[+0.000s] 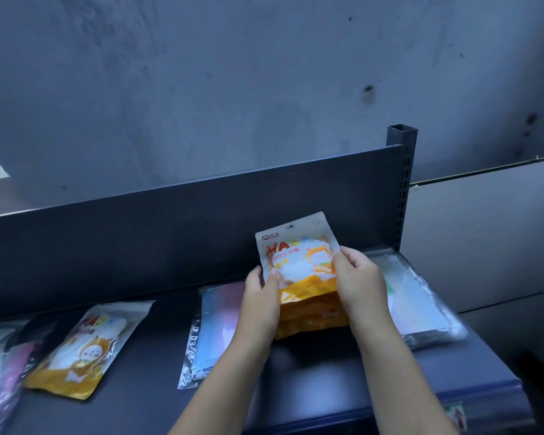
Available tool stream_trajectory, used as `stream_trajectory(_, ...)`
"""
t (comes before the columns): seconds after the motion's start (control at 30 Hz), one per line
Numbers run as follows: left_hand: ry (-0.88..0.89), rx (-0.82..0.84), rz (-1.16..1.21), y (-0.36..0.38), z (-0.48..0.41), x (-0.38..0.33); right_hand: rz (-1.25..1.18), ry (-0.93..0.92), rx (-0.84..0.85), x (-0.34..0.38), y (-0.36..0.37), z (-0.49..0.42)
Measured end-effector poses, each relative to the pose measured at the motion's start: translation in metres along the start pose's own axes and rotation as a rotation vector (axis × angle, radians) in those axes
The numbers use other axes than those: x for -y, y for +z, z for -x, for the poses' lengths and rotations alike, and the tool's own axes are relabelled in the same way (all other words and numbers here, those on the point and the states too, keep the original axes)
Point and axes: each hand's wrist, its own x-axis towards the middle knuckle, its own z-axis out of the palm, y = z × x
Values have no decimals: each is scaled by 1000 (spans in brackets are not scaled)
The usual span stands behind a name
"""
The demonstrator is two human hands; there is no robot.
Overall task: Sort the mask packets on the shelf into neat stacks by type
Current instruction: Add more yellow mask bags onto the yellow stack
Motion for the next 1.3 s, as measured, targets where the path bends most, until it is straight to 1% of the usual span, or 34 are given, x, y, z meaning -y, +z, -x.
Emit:
stream_trajectory(0.13, 2, 8, 19, 2, 0, 0, 84, 24, 35, 0, -2, 0)
stream_trajectory(0.3, 18, 4, -5, 4, 1, 0, 86, 31, 35, 1, -5, 3)
stream_trajectory(0.53, -4, -76, 66, 7, 2, -3, 162, -12, 5, 3, -2, 5)
stream_trajectory(0.7, 11, -93, 57, 7, -1, -1, 219, -43, -19, 0, 0, 3)
stream_trajectory(0.77, 24, -93, 56, 7, 0, -1, 359, -134, -76, -1, 0, 7)
stream_trajectory(0.83, 62, -94, 41, 5, 1, -1, 562, -324, -153, -2, 1, 11)
stream_trajectory(0.87, 91, -98, 25, 3, 1, -3, 613, -406, -174, -2, 2, 12)
stream_trajectory(0.93, 150, -128, -52, -4, 1, -5, 618, -479, -166, 1, 3, 14)
stream_trajectory(1.0, 215, -145, -204, -15, 0, -7, 592, -507, -122, 5, 5, 18)
stream_trajectory(1.1, 369, -121, -450, -29, 4, -10, 594, -556, -51, 8, 7, 22)
stream_trajectory(1.17, 441, -126, -544, -36, 7, -9, 617, -574, -7, 9, 9, 23)
stream_trajectory(1.23, 478, -139, -620, -44, 9, -9, 630, -603, 23, 11, 12, 26)
stream_trajectory(1.3, 491, -177, -755, -52, 13, -7, 620, -644, 39, 13, 17, 32)
